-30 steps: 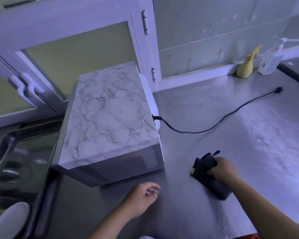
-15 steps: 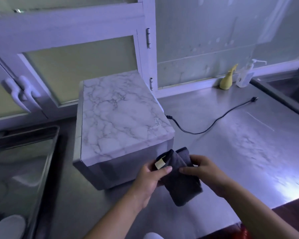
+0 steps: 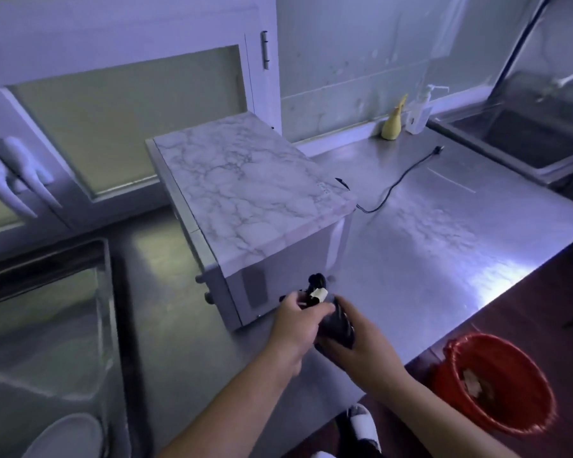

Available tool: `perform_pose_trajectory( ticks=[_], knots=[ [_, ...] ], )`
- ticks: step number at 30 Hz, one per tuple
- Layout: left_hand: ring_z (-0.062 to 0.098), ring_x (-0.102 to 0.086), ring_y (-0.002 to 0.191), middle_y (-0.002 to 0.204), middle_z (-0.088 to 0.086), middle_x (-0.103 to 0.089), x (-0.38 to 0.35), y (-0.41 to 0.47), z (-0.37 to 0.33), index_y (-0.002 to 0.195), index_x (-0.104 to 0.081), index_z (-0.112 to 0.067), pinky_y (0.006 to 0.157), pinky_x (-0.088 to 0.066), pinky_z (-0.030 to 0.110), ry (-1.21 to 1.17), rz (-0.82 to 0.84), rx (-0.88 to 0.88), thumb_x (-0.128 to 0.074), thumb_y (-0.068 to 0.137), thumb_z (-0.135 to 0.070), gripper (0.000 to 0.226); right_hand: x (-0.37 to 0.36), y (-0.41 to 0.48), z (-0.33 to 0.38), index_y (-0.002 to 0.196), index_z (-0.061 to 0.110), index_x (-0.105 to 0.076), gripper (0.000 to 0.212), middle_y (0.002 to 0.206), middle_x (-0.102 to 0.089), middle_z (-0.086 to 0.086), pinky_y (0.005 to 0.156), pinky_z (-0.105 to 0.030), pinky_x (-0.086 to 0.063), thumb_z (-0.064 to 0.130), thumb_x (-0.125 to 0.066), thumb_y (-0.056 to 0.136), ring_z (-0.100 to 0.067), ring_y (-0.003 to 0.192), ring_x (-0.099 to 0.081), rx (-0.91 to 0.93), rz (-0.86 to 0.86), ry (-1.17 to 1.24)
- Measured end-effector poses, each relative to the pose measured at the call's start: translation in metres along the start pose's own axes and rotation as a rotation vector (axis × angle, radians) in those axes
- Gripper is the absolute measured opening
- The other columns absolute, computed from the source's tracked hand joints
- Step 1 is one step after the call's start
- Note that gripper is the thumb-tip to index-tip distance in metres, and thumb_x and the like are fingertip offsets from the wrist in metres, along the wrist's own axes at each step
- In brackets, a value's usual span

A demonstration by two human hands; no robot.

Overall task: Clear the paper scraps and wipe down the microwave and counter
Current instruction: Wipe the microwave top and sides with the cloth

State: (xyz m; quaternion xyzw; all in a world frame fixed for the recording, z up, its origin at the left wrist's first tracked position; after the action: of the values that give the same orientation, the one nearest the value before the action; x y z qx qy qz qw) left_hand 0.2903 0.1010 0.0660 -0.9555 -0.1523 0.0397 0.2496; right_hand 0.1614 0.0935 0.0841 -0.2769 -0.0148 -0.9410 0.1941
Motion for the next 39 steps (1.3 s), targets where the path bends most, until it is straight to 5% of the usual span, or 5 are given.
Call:
perform_pose_trajectory(
  ticks=[10, 14, 21, 28, 39],
  knots=[
    [0.015, -0.07, 0.091, 0.095, -0.003, -0.076, -0.03, 0.012, -0.081, 0.099, -0.075, -0.021, 0.087, -0.056, 0.034, 0.474, 0.42, -0.174, -0.075, 0.078, -0.039, 0.027, 0.011, 0.017, -0.018, 0.097, 0.024, -0.071, 0.012, 0.086, -0.077, 0.008, 0.064, -0.024, -0.057, 0.015, -0.066, 0.093, -0.013, 0.084, -0.073, -0.285, -0.346, 0.619],
    [0.007, -0.067, 0.086, 0.095, -0.008, -0.074, -0.017, 0.035, -0.143, 0.097, -0.074, -0.025, 0.093, -0.054, 0.032, 0.576, 0.198, -0.494, -0.068, 0.092, -0.02, 0.009, 0.022, 0.032, -0.056, 0.096, 0.017, -0.069, 0.007, 0.093, -0.074, -0.005, 0.077, -0.038, -0.058, 0.022, -0.064, 0.096, -0.024, 0.088, -0.07, -0.549, -0.535, 0.931],
    [0.031, -0.025, 0.147, 0.161, 0.01, -0.031, 0.046, 0.116, -0.189, 0.152, -0.034, -0.021, 0.12, -0.02, 0.044, 1.296, -0.35, -0.459, -0.043, 0.1, -0.047, 0.059, 0.075, 0.083, -0.03, 0.115, 0.027, -0.057, 0.024, 0.083, -0.06, 0.012, 0.067, -0.026, -0.042, 0.023, -0.048, 0.094, -0.009, 0.071, -0.054, -0.076, -0.829, 0.582],
    [0.022, -0.018, 0.151, 0.164, 0.003, -0.026, 0.045, 0.129, -0.184, 0.152, -0.032, -0.029, 0.122, -0.012, 0.047, 1.323, -0.416, -0.507, -0.034, 0.099, -0.052, 0.058, 0.032, 0.138, 0.014, 0.16, 0.029, -0.01, 0.077, 0.169, -0.001, -0.002, 0.124, -0.051, -0.005, 0.042, -0.052, 0.097, -0.025, 0.156, 0.005, 0.282, -0.604, 0.011],
    [0.019, -0.017, 0.15, 0.163, -0.002, -0.026, 0.043, 0.131, -0.182, 0.15, -0.03, -0.032, 0.121, -0.012, 0.047, 1.371, -0.43, -0.53, -0.022, 0.094, -0.058, 0.062, 0.032, 0.162, 0.012, 0.156, 0.035, -0.028, 0.054, 0.159, -0.027, -0.013, 0.111, -0.072, -0.018, 0.047, -0.023, 0.104, -0.042, 0.15, -0.016, 0.454, -0.983, 0.028]
  ],
)
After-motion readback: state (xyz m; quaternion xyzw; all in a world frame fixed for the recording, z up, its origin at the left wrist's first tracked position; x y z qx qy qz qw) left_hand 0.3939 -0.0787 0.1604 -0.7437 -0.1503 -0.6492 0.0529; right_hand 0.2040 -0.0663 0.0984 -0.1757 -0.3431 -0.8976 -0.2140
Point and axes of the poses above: each hand's wrist, its own y-axis towards the middle knuckle, its own x-axis out of the back of the hand, z = x × y, the point moved 7 cm from there along y, towards the middle knuckle
